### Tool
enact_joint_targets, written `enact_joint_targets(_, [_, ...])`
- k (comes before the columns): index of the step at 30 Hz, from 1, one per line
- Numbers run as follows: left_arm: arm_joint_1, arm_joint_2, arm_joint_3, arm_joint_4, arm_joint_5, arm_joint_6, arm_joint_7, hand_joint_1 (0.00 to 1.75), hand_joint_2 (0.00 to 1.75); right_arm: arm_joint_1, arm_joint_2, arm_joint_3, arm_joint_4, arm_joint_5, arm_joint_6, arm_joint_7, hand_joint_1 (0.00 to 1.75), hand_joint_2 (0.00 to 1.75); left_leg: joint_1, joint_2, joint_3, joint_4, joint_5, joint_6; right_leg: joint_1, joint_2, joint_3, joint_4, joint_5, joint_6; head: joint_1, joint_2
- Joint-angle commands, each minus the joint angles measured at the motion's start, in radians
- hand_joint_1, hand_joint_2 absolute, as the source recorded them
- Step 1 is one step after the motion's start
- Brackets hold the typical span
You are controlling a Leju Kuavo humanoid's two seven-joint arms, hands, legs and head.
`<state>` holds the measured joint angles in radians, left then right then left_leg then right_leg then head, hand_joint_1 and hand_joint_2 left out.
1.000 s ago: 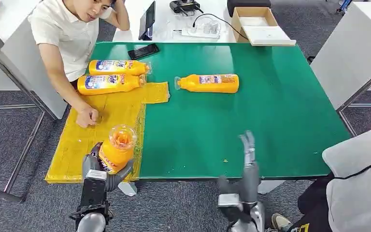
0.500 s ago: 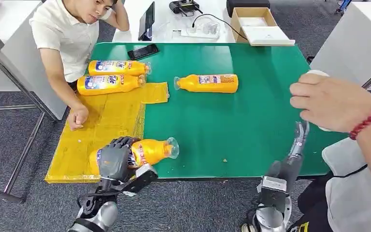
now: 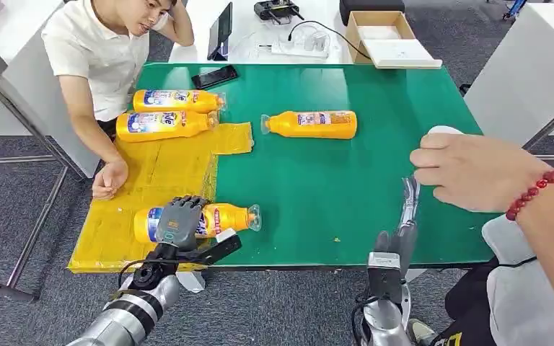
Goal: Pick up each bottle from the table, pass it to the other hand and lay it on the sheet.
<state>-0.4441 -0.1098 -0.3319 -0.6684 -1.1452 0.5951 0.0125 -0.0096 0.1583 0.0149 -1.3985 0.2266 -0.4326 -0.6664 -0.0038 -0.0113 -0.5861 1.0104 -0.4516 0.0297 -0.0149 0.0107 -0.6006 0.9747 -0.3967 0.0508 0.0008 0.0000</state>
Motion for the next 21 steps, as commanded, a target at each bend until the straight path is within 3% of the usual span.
enact_joint_targets(1, [-0.063,0.001,0.047,0.186,0.001,-0.054,0.046,1.75,1.75,-0.051,0.008,-0.022,0.137,-0.007,0.009,-0.023,0.0,0.0,0.001,0.004,0.005,-0.002,0.0,-0.002,0.001,0.002,0.004,-0.002,0.001,-0.002,0.0,0.0])
enact_joint_targets(4, [-0.067,-0.001,0.052,0.196,0.004,-0.076,0.053,1.75,1.75,-0.051,0.009,-0.024,0.147,-0.007,0.011,-0.023,0.0,0.0,0.001,0.003,0.007,-0.001,0.0,-0.002,0.001,0.002,0.006,-0.001,0.001,-0.002,0.0,0.0])
enact_joint_targets(5, [-0.068,-0.001,0.052,0.202,0.005,-0.091,0.055,1.34,1.75,-0.052,0.009,-0.025,0.156,-0.007,0.012,-0.024,0.0,0.0,0.001,0.004,0.008,-0.002,0.0,-0.002,0.001,0.002,0.007,-0.002,0.001,-0.002,0.0,0.0])
enact_joint_targets(6, [-0.065,-0.002,0.06,0.205,0.017,-0.119,0.052,0.44,1.75,-0.055,0.01,-0.028,0.165,-0.007,0.015,-0.024,0.0,0.0,0.001,0.003,0.008,-0.002,0.0,-0.002,0.001,0.002,0.007,-0.001,0.001,-0.002,0.0,0.0])
enact_joint_targets(7, [-0.064,0.001,0.06,0.206,0.017,-0.12,0.052,0.07,1.75,-0.055,0.01,-0.028,0.166,-0.007,0.015,-0.024,0.0,0.0,0.001,0.003,0.008,-0.001,0.0,-0.001,0.001,0.001,0.008,-0.001,0.001,-0.001,0.0,0.0])
enact_joint_targets(8, [-0.068,0.005,0.05,0.213,0.013,-0.164,0.047,0.0,1.75,-0.06,0.011,-0.032,0.178,-0.007,0.018,-0.024,0.0,0.0,0.001,0.004,0.01,-0.002,0.0,-0.002,0.001,0.003,0.009,-0.002,0.001,-0.002,0.0,0.0])
enact_joint_targets(13, [-0.068,0.005,0.05,0.213,0.013,-0.164,0.047,0.0,1.75,-0.06,0.011,-0.032,0.178,-0.007,0.018,-0.024,0.0,0.0,0.001,0.004,0.012,-0.002,0.001,-0.002,0.001,0.002,0.011,-0.002,0.001,-0.002,0.0,0.0])
enact_joint_targets(16, [-0.059,0.01,0.047,0.19,0.053,-0.275,-0.01,0.0,1.75,-0.065,0.01,-0.038,0.186,-0.008,0.03,-0.025,0.0,0.0,0.001,0.003,0.013,-0.002,0.0,-0.002,0.001,0.002,0.013,-0.001,0.001,-0.002,0.0,0.0])
enact_joint_targets(21, [0.04,0.041,0.084,-0.009,0.398,-0.601,-0.318,0.0,1.75,-0.073,-0.003,-0.027,0.208,-0.017,0.039,-0.032,0.0,0.0,0.0,0.004,0.016,-0.003,0.0,-0.002,0.001,0.004,0.015,-0.002,0.001,-0.002,0.0,0.0])
